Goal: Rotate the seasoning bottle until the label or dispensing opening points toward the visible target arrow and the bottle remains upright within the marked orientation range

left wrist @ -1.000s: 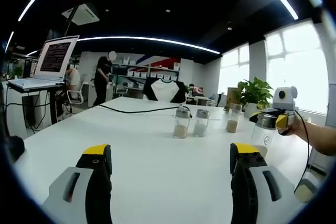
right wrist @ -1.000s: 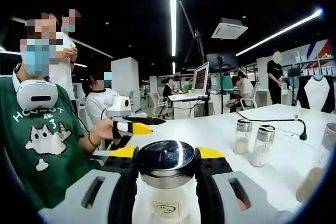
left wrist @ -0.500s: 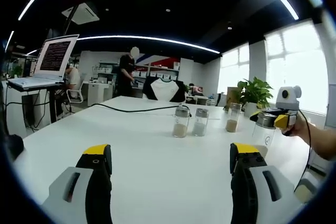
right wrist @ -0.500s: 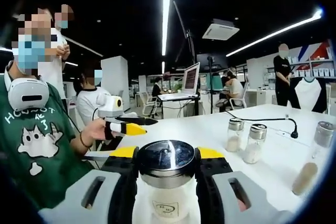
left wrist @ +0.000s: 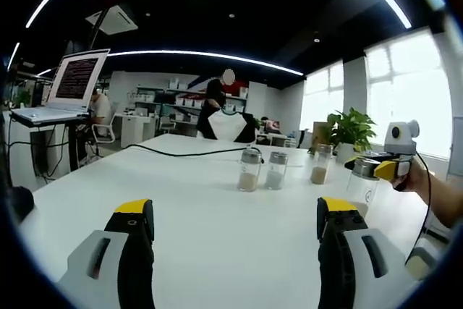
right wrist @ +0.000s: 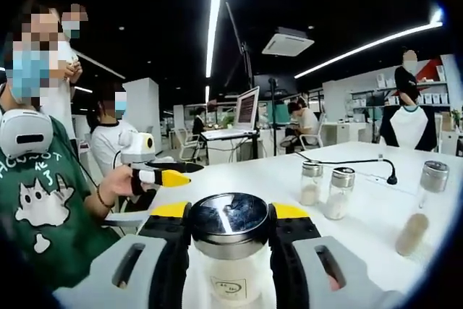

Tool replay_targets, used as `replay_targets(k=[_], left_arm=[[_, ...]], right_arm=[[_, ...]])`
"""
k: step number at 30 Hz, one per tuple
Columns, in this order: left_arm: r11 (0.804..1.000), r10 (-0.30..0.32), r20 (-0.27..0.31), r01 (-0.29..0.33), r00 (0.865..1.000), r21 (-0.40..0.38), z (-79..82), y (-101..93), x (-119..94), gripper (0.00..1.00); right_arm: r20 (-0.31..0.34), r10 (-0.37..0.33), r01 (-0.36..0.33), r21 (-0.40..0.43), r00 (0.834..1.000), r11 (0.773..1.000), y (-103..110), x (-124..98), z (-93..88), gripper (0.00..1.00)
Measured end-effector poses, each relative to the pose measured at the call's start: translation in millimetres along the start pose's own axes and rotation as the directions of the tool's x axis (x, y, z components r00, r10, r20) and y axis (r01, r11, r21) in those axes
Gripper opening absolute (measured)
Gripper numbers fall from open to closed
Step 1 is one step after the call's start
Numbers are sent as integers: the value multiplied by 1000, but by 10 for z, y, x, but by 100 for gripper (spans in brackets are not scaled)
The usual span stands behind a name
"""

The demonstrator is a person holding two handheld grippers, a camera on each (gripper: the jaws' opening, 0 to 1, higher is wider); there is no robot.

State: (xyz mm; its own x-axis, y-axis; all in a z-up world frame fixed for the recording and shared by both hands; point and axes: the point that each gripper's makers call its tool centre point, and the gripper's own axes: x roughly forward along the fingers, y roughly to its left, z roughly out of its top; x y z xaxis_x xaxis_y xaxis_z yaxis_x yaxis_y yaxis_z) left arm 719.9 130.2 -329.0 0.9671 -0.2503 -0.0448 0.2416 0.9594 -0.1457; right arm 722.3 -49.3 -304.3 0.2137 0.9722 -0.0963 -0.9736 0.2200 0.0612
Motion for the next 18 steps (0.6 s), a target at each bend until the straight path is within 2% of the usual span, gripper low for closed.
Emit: replay_targets(k=[6, 18], left_arm=[[1000, -4, -2, 4, 1000, -2, -19, -17, 10, 99], [1000, 4, -1, -4, 1000, -5, -17, 16, 4, 99]], right_arm=[[-10, -65, 65, -1, 998, 998, -18, 1, -5, 41], [15, -139, 139, 9, 990, 990, -23, -40, -13, 41]])
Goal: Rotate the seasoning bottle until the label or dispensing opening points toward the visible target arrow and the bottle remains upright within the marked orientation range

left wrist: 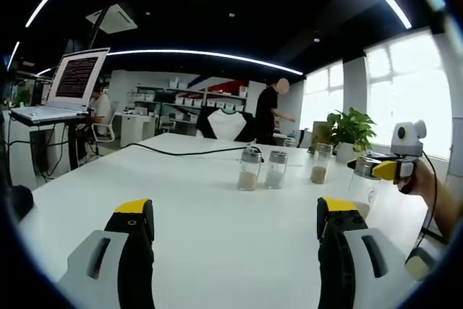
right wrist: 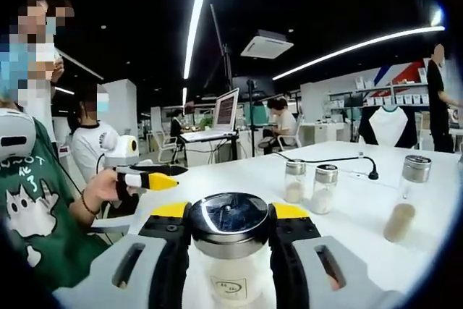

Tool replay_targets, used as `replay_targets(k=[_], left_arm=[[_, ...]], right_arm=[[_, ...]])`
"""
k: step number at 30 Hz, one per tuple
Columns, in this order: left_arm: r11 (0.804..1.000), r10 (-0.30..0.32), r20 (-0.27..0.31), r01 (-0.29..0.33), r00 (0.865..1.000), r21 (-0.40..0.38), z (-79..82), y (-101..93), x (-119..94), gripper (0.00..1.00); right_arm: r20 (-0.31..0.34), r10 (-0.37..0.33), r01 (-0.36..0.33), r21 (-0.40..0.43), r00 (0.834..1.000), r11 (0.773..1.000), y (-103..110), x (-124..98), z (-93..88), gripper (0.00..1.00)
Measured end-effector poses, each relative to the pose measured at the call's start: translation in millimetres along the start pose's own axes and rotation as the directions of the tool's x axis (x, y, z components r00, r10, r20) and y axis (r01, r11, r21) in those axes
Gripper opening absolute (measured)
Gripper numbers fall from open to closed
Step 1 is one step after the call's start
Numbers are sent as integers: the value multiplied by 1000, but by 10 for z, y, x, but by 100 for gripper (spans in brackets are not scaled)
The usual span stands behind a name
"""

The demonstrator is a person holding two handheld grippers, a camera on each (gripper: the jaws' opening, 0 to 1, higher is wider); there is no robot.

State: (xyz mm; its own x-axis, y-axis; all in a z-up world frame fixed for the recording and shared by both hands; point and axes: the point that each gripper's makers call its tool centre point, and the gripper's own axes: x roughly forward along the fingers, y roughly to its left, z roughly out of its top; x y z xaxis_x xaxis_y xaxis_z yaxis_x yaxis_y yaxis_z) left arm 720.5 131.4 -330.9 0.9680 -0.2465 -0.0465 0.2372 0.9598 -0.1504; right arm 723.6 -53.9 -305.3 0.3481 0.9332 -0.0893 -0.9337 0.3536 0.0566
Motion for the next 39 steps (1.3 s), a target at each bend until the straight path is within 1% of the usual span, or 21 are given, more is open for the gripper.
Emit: replay_targets(k=[3, 4, 8, 15, 19, 22, 24, 32, 34, 37, 39], left_arm=[[1000, -1, -2, 1, 1000, -1, -6, -3, 4, 99], [1000, -3, -4, 3, 1000, 1, -9, -10, 3, 99], [1000, -6, -3, 6, 1000, 1, -7, -23, 3, 99], [1000, -6, -6, 6, 1000, 1, -15, -22, 8, 99], [1000, -5, -6, 5, 1000, 0, -18, -18, 7, 99], [1000, -4, -6, 4, 1000, 2, -22, -15, 10, 98], [1000, -1, -9, 1, 1000, 0, -38, -15, 14, 98], [1000, -5, -12, 5, 1000, -1, -46, -24, 12, 98], [1000, -4, -12, 4, 1000, -3, -46, -21, 11, 98], [1000, -4, -12, 4, 1000, -3, -46, -23, 10, 98], [1000, -4, -13, 4, 1000, -5, -51, -27, 11, 98]], right_arm=[[-4, -19, 19, 11, 1000, 1000, -19, -6, -1, 41], [-9, -35, 35, 18, 999, 999, -34, -8, -3, 41], [-4, -66, 66, 8, 998, 998, -13, -4, -7, 41], [-3, -151, 151, 15, 989, 988, -60, -2, -1, 41], [1, -205, 204, 17, 979, 979, -84, -4, 0, 41], [13, -265, 264, 30, 964, 964, -111, -10, 3, 41], [11, -291, 290, 29, 957, 956, -109, -1, 3, 41], [15, -331, 331, 36, 943, 943, -149, -6, 4, 41], [15, -350, 349, 38, 937, 936, -159, -9, 7, 41], [13, -387, 386, 42, 922, 921, -182, -12, 7, 41], [13, -400, 399, 45, 916, 916, -181, -16, 7, 41]])
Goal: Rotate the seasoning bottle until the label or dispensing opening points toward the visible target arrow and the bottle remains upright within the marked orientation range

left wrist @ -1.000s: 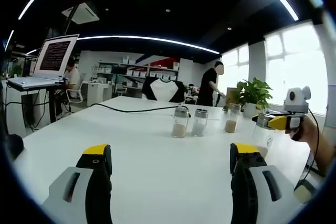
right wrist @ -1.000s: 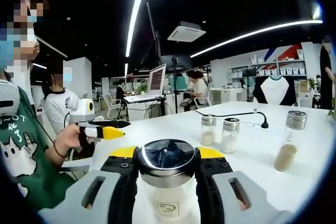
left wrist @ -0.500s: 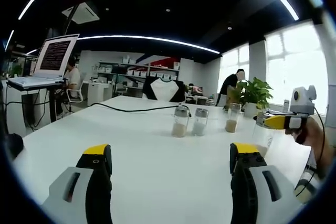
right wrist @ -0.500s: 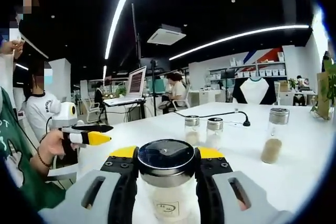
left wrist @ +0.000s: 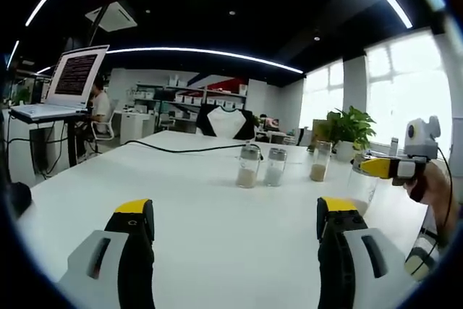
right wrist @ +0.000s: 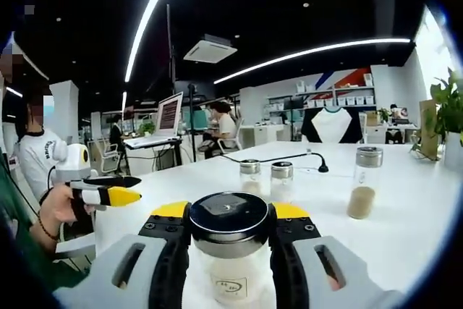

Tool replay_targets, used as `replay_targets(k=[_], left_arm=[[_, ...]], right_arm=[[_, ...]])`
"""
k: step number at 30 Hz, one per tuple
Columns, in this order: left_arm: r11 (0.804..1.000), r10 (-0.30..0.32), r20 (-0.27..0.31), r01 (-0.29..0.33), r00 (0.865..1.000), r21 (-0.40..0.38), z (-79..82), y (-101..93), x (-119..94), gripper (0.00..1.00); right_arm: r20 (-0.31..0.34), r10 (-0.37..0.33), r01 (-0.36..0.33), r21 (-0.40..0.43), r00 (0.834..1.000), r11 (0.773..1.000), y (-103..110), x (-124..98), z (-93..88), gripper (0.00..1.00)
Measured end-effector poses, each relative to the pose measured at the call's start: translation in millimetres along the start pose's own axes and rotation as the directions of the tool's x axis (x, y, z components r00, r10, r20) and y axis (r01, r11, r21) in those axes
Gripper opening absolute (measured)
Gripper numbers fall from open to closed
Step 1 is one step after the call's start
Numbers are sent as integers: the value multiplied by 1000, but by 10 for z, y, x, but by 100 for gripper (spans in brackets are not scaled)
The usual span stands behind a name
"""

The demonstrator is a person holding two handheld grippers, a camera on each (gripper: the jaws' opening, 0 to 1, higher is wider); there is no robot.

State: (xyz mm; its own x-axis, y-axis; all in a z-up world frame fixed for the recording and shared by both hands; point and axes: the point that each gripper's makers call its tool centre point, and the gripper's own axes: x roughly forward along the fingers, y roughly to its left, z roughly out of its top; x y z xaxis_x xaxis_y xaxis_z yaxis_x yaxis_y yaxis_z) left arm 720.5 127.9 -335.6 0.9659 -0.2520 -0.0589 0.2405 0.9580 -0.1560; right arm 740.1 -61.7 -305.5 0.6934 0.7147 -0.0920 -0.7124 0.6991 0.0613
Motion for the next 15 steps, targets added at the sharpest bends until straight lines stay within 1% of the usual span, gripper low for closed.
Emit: replay_targets(k=[8, 15], left_arm=[[1000, -3, -3, 3, 1000, 0, -8, -16, 6, 98], [1000, 1, 5, 0, 1000, -2, 18, 3, -9, 98]], right_arm=[[2, -64, 64, 6, 998, 998, -24, -9, -2, 41], [2, -81, 81, 15, 997, 997, -40, -7, -5, 41]])
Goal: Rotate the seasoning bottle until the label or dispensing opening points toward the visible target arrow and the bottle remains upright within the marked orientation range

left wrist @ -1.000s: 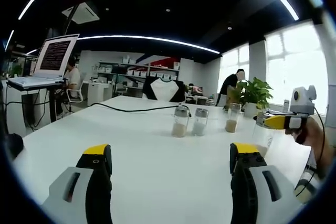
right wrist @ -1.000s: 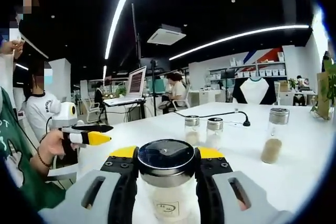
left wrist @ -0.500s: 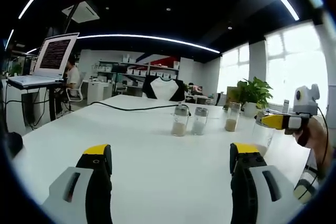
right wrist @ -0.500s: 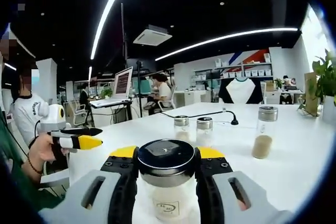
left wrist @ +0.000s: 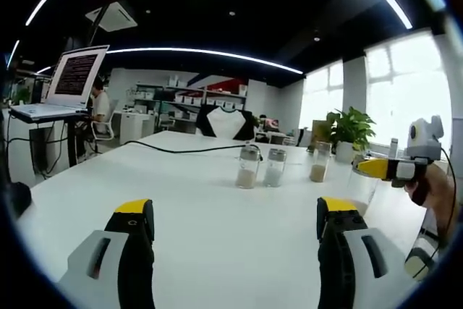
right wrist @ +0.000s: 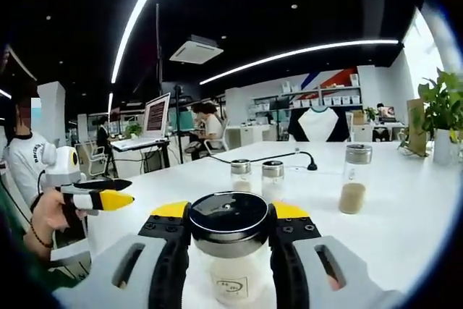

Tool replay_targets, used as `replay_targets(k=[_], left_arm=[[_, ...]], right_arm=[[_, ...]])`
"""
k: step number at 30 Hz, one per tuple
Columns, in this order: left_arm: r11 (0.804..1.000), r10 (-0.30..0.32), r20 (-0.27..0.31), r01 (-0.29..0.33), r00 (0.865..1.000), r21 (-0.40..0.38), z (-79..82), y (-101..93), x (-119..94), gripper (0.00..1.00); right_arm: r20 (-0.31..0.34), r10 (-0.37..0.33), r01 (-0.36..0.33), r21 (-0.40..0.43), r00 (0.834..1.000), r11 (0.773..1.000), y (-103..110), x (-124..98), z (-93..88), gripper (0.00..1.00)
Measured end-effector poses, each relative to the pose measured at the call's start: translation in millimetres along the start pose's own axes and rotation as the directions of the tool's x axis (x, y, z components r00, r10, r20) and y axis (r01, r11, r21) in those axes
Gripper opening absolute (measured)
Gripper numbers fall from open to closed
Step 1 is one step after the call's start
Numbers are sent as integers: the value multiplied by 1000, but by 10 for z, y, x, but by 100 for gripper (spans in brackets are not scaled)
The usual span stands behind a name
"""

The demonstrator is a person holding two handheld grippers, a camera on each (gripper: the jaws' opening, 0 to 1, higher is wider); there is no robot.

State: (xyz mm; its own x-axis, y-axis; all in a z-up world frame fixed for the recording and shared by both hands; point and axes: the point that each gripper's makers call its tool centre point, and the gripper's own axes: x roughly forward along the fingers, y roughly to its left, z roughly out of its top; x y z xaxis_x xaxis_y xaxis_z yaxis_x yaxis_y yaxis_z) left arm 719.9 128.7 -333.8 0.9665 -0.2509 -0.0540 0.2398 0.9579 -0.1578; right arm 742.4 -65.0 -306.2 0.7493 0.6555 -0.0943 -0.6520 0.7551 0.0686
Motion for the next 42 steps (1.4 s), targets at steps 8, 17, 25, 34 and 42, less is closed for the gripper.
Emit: replay_targets(k=[8, 17, 25, 34, 42], left_arm=[[1000, 6, 0, -6, 1000, 3, 13, 14, -9, 98], [1000, 3, -7, -3, 1000, 5, -6, 11, 2, 98], [1000, -3, -20, 4, 1000, 13, -52, -2, 25, 98], [1000, -1, -16, 2, 1000, 18, -27, 6, 19, 98], [1000, -9, -2, 9, 1000, 24, 19, -21, 9, 99]], right_arm=[[20, -69, 68, 26, 997, 997, -6, 13, -5, 42], [25, -10, 7, 134, 1000, 991, -3, -17, 11, 52], [70, 98, -99, 14, 993, 995, 51, -145, 341, 60], [53, 297, -298, 5, 953, 955, 19, -191, 384, 73], [48, 509, -511, 31, 859, 859, -7, -281, 340, 78]])
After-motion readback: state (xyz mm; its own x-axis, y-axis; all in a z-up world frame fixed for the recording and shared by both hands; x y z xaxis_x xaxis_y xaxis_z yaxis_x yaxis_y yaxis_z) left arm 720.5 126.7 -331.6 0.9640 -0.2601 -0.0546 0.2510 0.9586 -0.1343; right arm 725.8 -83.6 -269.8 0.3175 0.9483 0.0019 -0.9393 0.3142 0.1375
